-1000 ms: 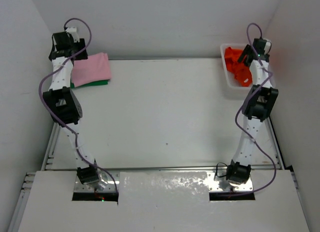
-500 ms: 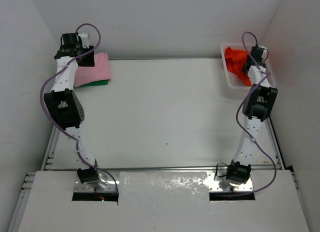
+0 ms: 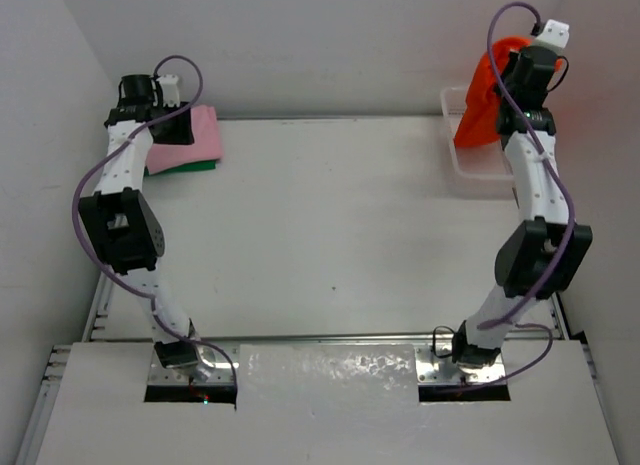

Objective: Fold and stack the t-shirts
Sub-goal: Grab crumpled tshirt from bin with the right arm, then move the tshirt to the center of the board

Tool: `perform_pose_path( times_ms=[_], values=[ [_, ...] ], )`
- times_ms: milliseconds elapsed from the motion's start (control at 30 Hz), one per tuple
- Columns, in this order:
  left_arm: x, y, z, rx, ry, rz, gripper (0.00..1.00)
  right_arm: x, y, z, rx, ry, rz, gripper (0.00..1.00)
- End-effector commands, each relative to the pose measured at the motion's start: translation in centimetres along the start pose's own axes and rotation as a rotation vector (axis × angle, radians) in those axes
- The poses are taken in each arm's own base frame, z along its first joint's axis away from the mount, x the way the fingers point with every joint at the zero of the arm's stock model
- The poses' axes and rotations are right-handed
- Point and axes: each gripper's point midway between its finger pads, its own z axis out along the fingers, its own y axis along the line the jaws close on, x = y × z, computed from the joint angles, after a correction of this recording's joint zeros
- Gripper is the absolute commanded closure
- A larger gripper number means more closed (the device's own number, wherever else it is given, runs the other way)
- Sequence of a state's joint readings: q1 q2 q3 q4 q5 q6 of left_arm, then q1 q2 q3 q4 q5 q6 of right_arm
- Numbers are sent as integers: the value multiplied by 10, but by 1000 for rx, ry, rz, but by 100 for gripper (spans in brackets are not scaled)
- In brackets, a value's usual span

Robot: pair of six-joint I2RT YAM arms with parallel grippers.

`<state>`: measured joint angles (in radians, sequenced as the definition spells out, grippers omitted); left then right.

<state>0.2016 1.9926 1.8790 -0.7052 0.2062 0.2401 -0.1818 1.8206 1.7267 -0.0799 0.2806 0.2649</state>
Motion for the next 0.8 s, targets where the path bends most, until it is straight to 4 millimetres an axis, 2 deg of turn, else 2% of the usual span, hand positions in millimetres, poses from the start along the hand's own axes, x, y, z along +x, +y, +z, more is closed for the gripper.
perform_pose_path(
  times_ms=[0,33,67,100,133,167,200,233,267,300,333,367,400,433,467,533,567,600,633,667,700,733,767],
  values=[
    [-44,-18,-60,37,-151,69,49,-122,5,-68,-23,-311,46,100],
    [-45,-19,-66,41,-157,78,49,-141,11,-86,-52,-353,49,100],
    [-50,-23,-81,46,-181,104,49,-179,12,-124,-91,-438,60,100],
    [-49,-30,-90,72,-186,117,49,-197,18,-145,-139,-480,66,100],
    [-49,-32,-97,83,-191,127,49,-211,38,-169,-259,-512,55,100],
    [-47,-36,-104,94,-194,149,49,-222,49,-191,-340,-526,73,100],
    [-46,-42,-118,111,-200,159,49,-249,55,-231,-430,-593,98,100],
    [-45,-45,-125,118,-203,168,48,-253,81,-260,-614,-602,81,100],
    [-41,-48,-135,120,-208,182,48,-252,94,-281,-728,-575,136,100],
    [-35,-52,-142,134,-196,184,48,-250,104,-309,-835,-568,164,100],
    [-30,-54,-147,141,-194,192,48,-244,114,-326,-930,-545,192,100],
    [-18,-57,-146,151,-172,198,48,-237,128,-352,-1084,-514,251,100],
    [-16,-62,-161,155,-197,209,48,-201,138,-342,-1132,-413,295,100],
    [-12,-64,-165,157,-200,215,48,-192,143,-367,-1203,-403,311,100],
    [-1,-67,-171,159,-199,219,48,-152,151,-354,-1214,-300,334,100],
    [7,-71,-178,163,-207,224,48,-113,166,-360,-1233,-191,353,100],
    [15,-73,-180,168,-201,222,48,-70,170,-344,-1173,-59,375,100],
    [19,-76,-182,180,-195,222,48,-48,176,-340,-1163,9,377,100],
    [24,-78,-183,191,-185,221,48,-23,191,-348,-1192,90,370,100],
    [28,-80,-184,199,-178,226,48,21,202,-340,-1174,200,354,100],
    [33,-81,-183,205,-165,223,48,44,210,-336,-1149,246,341,100],
    [38,-81,-181,209,-152,220,48,70,224,-344,-1157,311,314,93],
    [39,-80,-182,199,-151,220,48,115,231,-332,-1107,424,262,71]
  ],
)
